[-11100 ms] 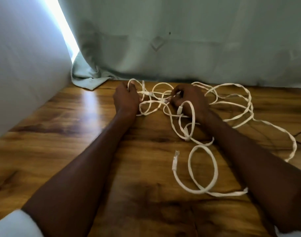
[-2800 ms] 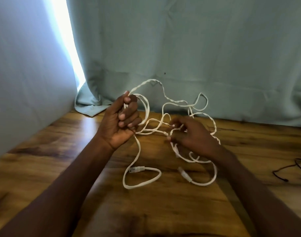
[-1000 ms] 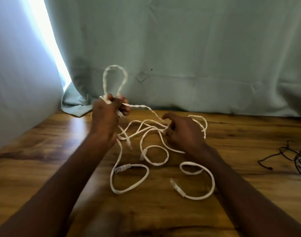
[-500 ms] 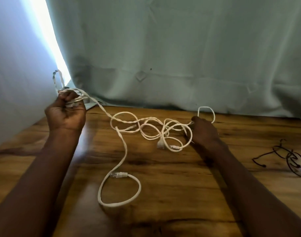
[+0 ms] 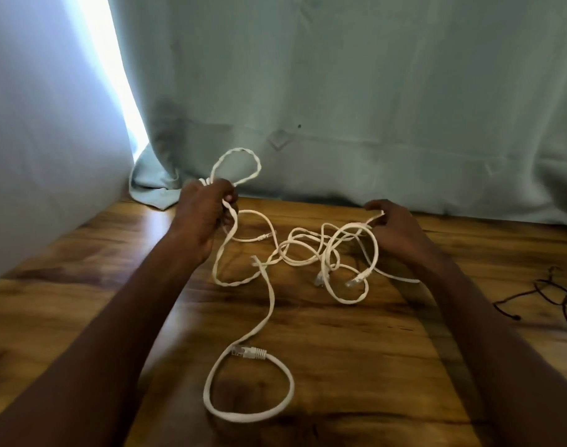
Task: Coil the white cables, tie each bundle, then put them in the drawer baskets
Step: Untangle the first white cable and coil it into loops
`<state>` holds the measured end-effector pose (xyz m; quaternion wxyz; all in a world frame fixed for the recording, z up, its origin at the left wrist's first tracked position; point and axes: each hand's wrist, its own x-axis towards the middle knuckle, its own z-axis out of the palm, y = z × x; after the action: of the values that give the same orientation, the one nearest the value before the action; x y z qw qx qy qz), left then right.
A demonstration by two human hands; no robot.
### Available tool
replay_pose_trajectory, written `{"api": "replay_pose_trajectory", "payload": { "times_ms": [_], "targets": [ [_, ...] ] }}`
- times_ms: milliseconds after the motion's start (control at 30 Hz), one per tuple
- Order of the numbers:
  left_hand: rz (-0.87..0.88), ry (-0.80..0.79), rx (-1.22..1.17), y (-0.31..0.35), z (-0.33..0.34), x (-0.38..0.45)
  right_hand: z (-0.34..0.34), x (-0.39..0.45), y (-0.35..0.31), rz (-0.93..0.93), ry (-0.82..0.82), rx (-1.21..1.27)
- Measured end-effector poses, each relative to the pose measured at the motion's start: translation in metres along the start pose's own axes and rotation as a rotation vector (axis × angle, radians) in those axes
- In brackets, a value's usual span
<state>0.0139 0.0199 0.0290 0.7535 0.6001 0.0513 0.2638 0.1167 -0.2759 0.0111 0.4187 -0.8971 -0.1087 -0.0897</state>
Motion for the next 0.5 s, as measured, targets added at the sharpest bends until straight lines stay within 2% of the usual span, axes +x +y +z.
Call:
{"api": "replay_pose_trajectory", "payload": {
  "times_ms": [67,100,133,200,233,300,367,433,500],
  "targets": [
    [0.055,0.004,0.292,-0.003,0.002,-0.001,-0.006,0.001,-0.010,0.061,0.073,0.230],
    [0.096,-0.009,0.477,-0.006,0.003,0.000,-0.006,0.000,-0.013,0.070,0.085,0.263],
    [0.121,-0.035,0.653,-0.009,0.004,0.000,-0.004,-0.001,-0.014,0.049,0.095,0.201],
    [0.109,-0.079,0.951,-0.014,0.009,-0.003,0.004,-0.008,-0.012,-0.033,0.156,-0.084],
    [0.101,-0.097,1.042,-0.017,0.013,-0.007,0.008,-0.011,-0.010,-0.066,0.202,-0.181],
    [0.112,-0.145,1.129,-0.022,0.021,-0.015,0.014,-0.016,-0.012,-0.129,0.224,-0.181],
    [0.122,-0.184,1.179,-0.029,0.028,-0.020,0.020,-0.020,-0.020,-0.242,0.152,-0.113],
    [0.118,-0.185,1.182,-0.031,0.029,-0.021,0.026,-0.025,-0.029,-0.386,-0.010,-0.069],
    [0.122,-0.161,1.197,-0.032,0.026,-0.018,0.032,-0.030,-0.034,-0.449,-0.190,-0.088]
  ]
}}
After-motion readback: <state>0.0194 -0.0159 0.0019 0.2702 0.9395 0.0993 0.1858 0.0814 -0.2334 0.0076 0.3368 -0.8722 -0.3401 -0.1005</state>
